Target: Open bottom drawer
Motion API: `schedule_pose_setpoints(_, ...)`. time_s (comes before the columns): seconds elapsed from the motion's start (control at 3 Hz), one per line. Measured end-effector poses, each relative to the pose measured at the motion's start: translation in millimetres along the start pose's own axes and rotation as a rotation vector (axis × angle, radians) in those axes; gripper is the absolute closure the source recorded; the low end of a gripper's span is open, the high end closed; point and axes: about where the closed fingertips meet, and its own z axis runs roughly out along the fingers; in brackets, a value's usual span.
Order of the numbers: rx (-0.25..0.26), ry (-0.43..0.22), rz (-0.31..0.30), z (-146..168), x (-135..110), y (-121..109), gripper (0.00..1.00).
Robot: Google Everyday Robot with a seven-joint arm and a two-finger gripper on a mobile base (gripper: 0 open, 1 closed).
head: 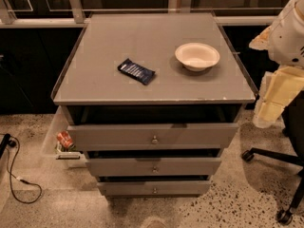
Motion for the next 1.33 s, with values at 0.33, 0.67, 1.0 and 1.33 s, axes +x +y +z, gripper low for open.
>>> schedule_pose_setpoints(0.33,0.000,0.000,0.000,0,0,0,0.00)
schedule_pose_setpoints(0.67,-0.028,0.008,0.003,22,9,10,0.00)
schedule_pose_setpoints(1.0,-0.079,0.000,-0.011,63,26,35,0.00)
schedule_pose_setpoints(1.33,-0.138,0.013,-0.035,115,52,68,0.00)
